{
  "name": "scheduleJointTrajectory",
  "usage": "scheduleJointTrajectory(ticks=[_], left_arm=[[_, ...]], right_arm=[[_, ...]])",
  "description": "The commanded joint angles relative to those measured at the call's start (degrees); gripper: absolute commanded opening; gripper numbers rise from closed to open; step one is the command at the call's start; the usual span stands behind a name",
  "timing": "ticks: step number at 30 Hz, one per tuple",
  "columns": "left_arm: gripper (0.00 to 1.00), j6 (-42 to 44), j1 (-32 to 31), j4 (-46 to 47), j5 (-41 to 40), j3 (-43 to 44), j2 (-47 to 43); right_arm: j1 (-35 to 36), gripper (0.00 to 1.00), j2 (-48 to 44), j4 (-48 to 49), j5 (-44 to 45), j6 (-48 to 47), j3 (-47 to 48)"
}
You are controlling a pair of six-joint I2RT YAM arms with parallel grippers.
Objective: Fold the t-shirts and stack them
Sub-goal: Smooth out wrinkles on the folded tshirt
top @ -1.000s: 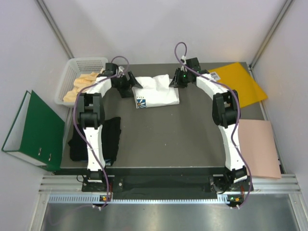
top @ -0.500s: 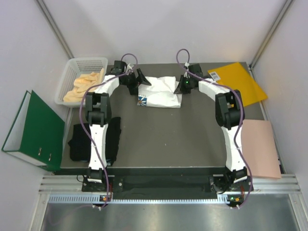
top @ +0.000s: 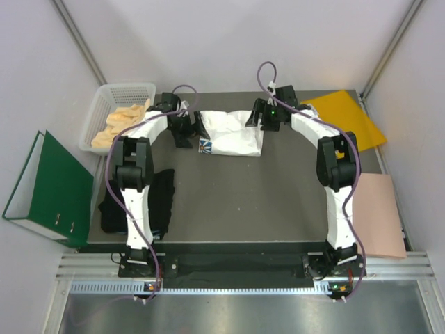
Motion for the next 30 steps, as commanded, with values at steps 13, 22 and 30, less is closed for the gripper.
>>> scheduleJointTrajectory(ticks=[13, 22, 30], left_arm=[[0.99, 7.18, 0.55, -22.93, -27.96, -7.24, -23.64], [0.99, 1.82, -0.24, -34.7, -39.98, -14.63, -28.21], [0.99, -2.14, -12.08, -43.4, -49.39, -16.75, -26.55]], right_arm=[[9.93, 0.99, -9.69, -15.43, -5.35, -14.54, 1.98], [14.87, 1.0, -9.77, -14.84, -6.15, -13.85, -1.79], [10.84, 1.0, -7.75, -13.53, -4.04, -12.71, -0.39]])
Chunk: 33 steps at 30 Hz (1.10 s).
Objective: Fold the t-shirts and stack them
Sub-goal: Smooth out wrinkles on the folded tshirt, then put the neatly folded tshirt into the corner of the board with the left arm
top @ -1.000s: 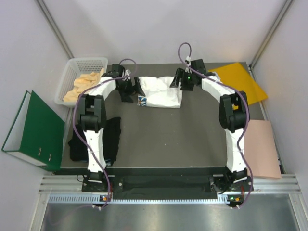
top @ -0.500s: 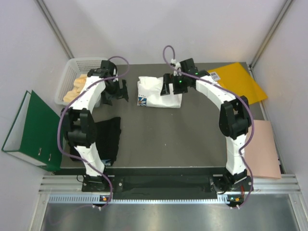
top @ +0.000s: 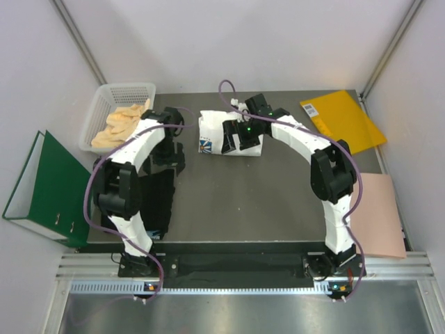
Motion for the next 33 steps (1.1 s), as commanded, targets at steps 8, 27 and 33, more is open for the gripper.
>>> scheduleJointTrajectory(ticks=[8, 27, 33], left_arm=[[0.99, -9.93, -13.5, -8.44, -11.58, -10.73, -0.32], [0.99, -19.16, -16.05, 0.7, -18.88, -25.25, 10.92], [0.6, -22.06, -15.61, -0.97, -20.38, -20.6, 16.89]], right_arm=[[-12.31, 1.0, 0.76, 4.88, -2.3, 4.16, 2.53], [-21.03, 1.0, -11.72, 13.31, -8.72, 6.98, -13.2], [-22.17, 1.0, -12.78, 14.54, -10.13, 7.94, -14.61]])
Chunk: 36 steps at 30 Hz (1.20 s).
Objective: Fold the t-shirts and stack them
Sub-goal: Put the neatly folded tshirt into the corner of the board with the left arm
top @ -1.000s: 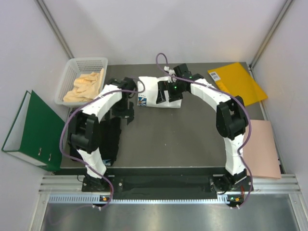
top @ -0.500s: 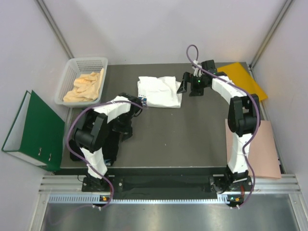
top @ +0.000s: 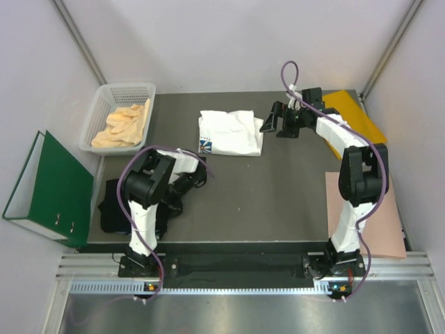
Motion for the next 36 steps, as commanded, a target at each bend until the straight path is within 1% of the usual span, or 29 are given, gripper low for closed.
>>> scheduleJointTrajectory(ticks=[1, 2, 3, 7, 12, 13, 15, 16, 18, 19, 20, 22, 23, 27, 29, 30, 31, 32, 35, 36], left_arm=[[0.24, -4.84, 0.35, 4.74, -2.11, 4.91, 4.95], [0.08, -5.19, 0.52, 4.21, -2.28, 5.88, 5.74], [0.0, -5.19, 0.53, 4.12, -2.28, 6.94, 6.97], [0.0, -4.84, 1.05, 3.85, -2.28, 13.43, 9.17], [0.0, -2.21, 1.58, 4.56, -2.99, 21.08, 10.66], [0.0, -1.68, 1.58, 4.38, -3.16, 24.4, 11.19], [0.0, 0.16, 1.58, 3.94, -3.07, 28.2, 13.38], [0.0, 0.86, 1.58, 3.33, -2.9, 32.22, 14.26], [0.0, 2.01, 1.49, 2.1, -2.72, 36.37, 17.15], [0.0, 2.36, 1.49, 0.62, -2.46, 39.87, 17.96], [0.0, 2.71, 1.49, 0.25, -1.68, 41.12, 18.57], [0.0, 3.33, 1.32, 1.21, -0.09, 41.84, 18.76], [0.0, 3.85, 1.32, 2.26, 2.35, 41.32, 17.71], [0.0, 4.21, 1.14, 6.4, 8.61, 36.23, 13.93], [0.43, 4.91, 1.14, 7.28, 10.8, 35.25, 11.91], [0.59, 4.83, 1.05, 7.11, 11.68, 34.99, 11.03], [0.82, 4.83, 0.79, 7.11, 11.52, 34.98, 9.72], [0.99, 5.09, 0.53, 7.54, 11.34, 34.81, 6.31], [0.99, 6.49, 0.35, 8.95, 11.16, 36.73, -0.03], [0.99, 7.02, 0.35, 10.0, 10.99, 38.83, -1.36]], right_arm=[[-1.17, 1.0, -3.62, 3.64, -2.11, 0.8, -0.8], [-1.17, 1.0, -3.8, 3.81, -2.11, 0.8, -0.89], [-1.25, 1.0, -3.97, 3.9, -2.19, 0.88, -0.97], [-1.34, 1.0, -4.06, 3.9, -2.37, 0.88, -1.24], [-1.52, 1.0, -3.97, 3.99, -2.37, 0.89, -1.33], [-1.61, 1.0, -3.97, 3.99, -2.37, 0.89, -1.33], [-1.43, 1.0, -3.71, 3.9, -2.28, 0.89, -1.33], [-1.61, 1.0, -3.71, 3.9, -2.2, 0.8, -1.33], [-1.61, 1.0, -3.36, 3.82, -2.28, 0.8, -1.15], [-1.69, 1.0, -3.18, 3.81, -2.2, 0.88, -0.98], [-1.7, 1.0, -3.1, 3.9, -2.11, 0.8, -0.97], [-1.7, 1.0, -3.09, 3.81, -1.93, 0.71, -0.8], [-1.78, 1.0, -3.09, 3.64, -1.67, 0.54, -0.71], [-1.78, 1.0, -3.01, 3.55, -1.14, 0.27, -0.89], [-1.87, 1.0, -3.09, 3.55, -1.05, 0.18, -1.24], [-1.87, 0.99, -3.09, 3.72, -0.97, 0.18, -1.41], [-1.78, 1.0, -3.18, 3.55, -0.96, 0.1, -1.41], [-1.96, 1.0, -3.18, 3.55, -0.88, 0.01, -1.5], [-1.87, 1.0, -3.45, 3.38, -0.44, -0.26, -1.59], [-1.87, 1.0, -3.36, 3.38, -0.26, -0.34, -1.68]])
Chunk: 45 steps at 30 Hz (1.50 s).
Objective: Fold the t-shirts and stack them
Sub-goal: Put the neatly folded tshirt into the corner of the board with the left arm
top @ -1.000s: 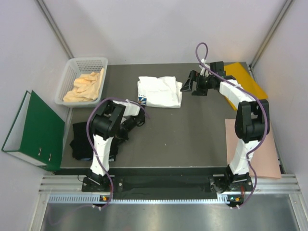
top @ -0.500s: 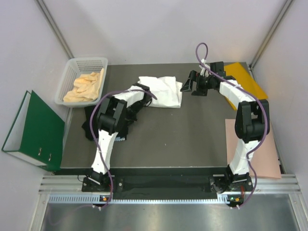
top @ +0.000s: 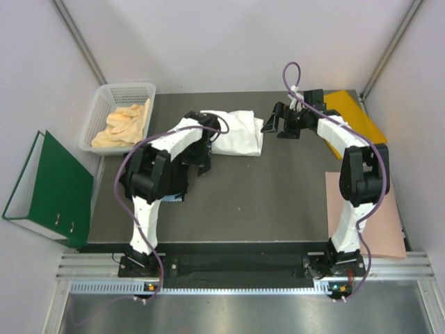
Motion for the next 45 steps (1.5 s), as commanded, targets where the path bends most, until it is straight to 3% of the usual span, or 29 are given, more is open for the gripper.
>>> scheduleJointTrajectory(ticks=[1, 6, 10, 14, 19, 29, 31, 33, 34, 36, 37, 41, 45], left_arm=[[0.99, 2.53, -0.68, 8.8, 3.47, 4.77, -10.67], [0.99, 5.45, 0.55, 19.17, 7.59, 9.16, -11.67], [0.99, 3.88, 6.24, 26.02, 16.2, 13.91, -6.22], [0.99, 2.38, 11.44, 32.43, 31.28, 15.94, 1.76], [0.99, 2.54, 14.17, 36.31, 37.82, 17.88, 8.11], [0.99, 2.55, 12.86, 37.29, 46.27, 20.34, 16.72], [0.9, 2.99, 11.9, 35.98, 46.62, 20.25, 18.21], [0.71, 3.25, 11.11, 34.75, 46.45, 19.9, 19.01], [0.44, 3.6, 10.84, 34.39, 46.62, 19.46, 19.45], [0.08, 4.04, 10.05, 33.34, 47.24, 17.79, 19.72], [0.0, 5.0, 9.96, 32.2, 47.07, 17.7, 20.07], [0.0, 7.91, 9.08, 26.75, 44.53, 16.65, 17.71], [0.0, 9.67, 9.16, 23.06, 36.89, 14.28, 9.89]], right_arm=[[-0.84, 1.0, -2.86, 1.21, 0.59, -1.09, -0.17], [-0.84, 1.0, -2.68, 1.3, 0.77, -1.18, -0.43], [-0.93, 1.0, -3.21, 0.77, 1.47, -1.53, -0.7], [-1.19, 1.0, -4.43, 0.51, 1.82, -1.97, -1.57], [-1.46, 1.0, -6.19, 0.42, 2.17, -2.05, -3.51], [-1.99, 1.0, -7.69, 0.77, 2.61, -1.35, -5.0], [-1.99, 1.0, -7.78, 1.12, 2.7, -1.26, -5.09], [-2.07, 1.0, -7.87, 1.12, 2.7, -0.83, -5.44], [-2.16, 1.0, -8.04, 1.65, 2.7, -0.65, -5.53], [-2.25, 1.0, -8.3, 2.09, 2.61, -0.21, -5.97], [-2.25, 1.0, -8.3, 2.35, 2.61, -0.12, -6.15], [-2.25, 1.0, -8.57, 3.14, 2.44, 0.32, -7.11], [-2.16, 1.0, -8.66, 3.85, 2.17, 0.67, -8.25]])
